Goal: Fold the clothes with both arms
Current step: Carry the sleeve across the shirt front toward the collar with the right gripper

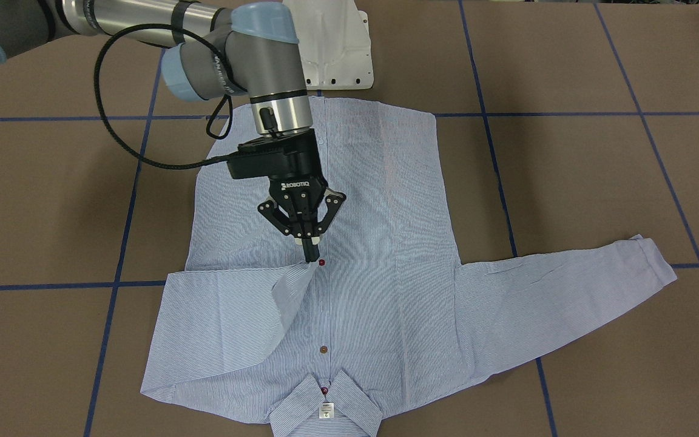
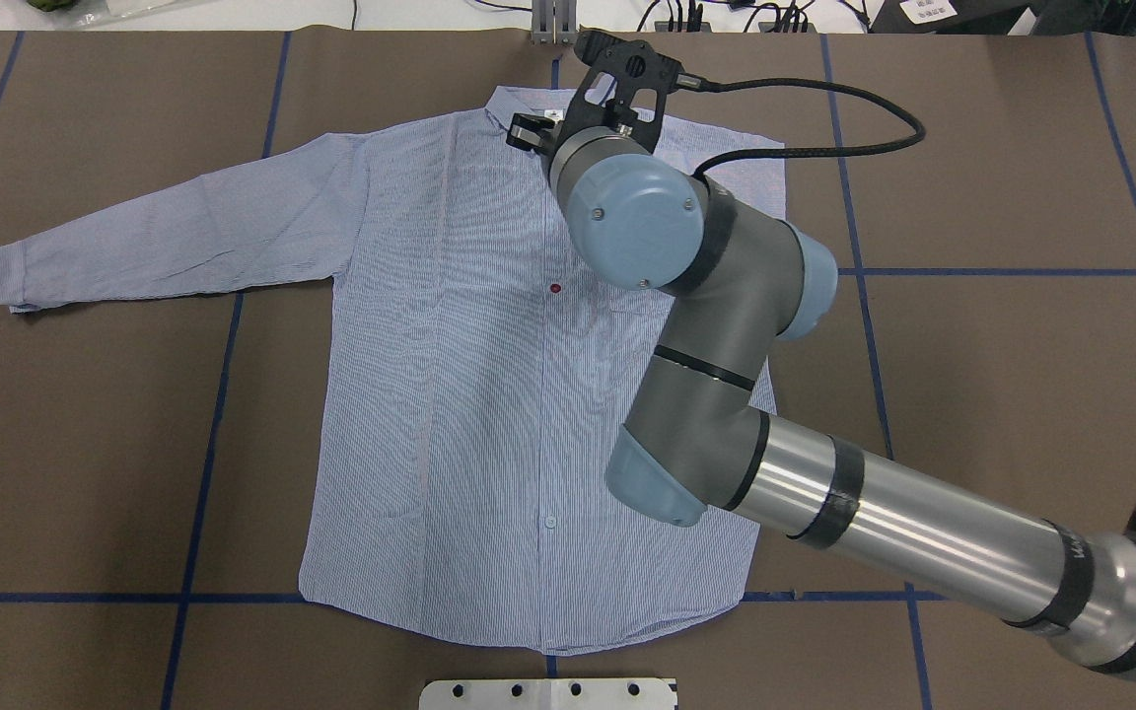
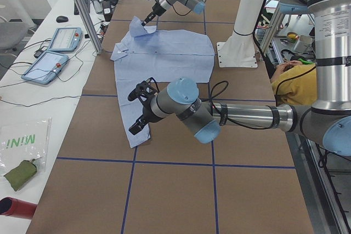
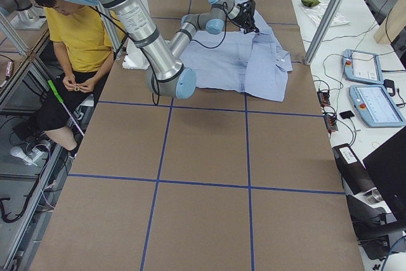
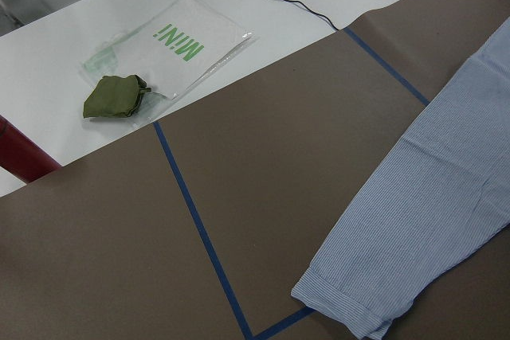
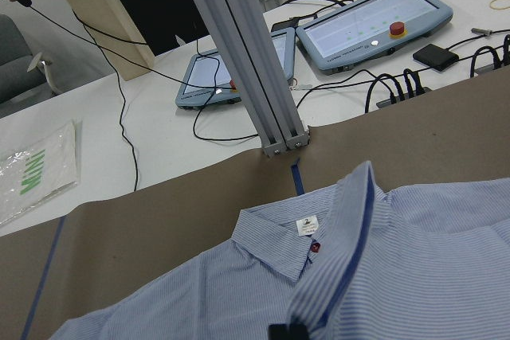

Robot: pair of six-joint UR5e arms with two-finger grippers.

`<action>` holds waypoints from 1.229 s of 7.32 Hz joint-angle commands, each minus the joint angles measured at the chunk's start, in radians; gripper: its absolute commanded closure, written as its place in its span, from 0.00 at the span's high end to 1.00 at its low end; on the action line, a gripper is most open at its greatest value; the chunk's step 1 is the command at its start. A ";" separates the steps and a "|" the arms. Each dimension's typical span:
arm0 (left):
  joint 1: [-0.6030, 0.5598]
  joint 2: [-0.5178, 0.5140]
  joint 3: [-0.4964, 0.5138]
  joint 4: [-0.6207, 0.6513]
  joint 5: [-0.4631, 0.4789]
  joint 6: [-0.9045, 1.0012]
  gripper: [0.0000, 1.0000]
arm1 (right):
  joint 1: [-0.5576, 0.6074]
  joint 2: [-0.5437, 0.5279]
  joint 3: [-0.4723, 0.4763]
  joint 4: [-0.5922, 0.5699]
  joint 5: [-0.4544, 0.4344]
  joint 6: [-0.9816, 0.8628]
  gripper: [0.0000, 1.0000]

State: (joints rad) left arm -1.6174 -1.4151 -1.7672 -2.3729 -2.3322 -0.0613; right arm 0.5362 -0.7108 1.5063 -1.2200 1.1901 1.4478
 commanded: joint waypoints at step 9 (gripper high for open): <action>-0.001 0.002 0.023 0.000 0.002 -0.003 1.00 | -0.124 0.405 -0.468 -0.303 0.061 0.055 0.99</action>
State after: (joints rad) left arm -1.6183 -1.4128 -1.7457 -2.3732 -2.3309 -0.0641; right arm 0.4105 -0.3432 1.0520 -1.4638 1.1996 1.4992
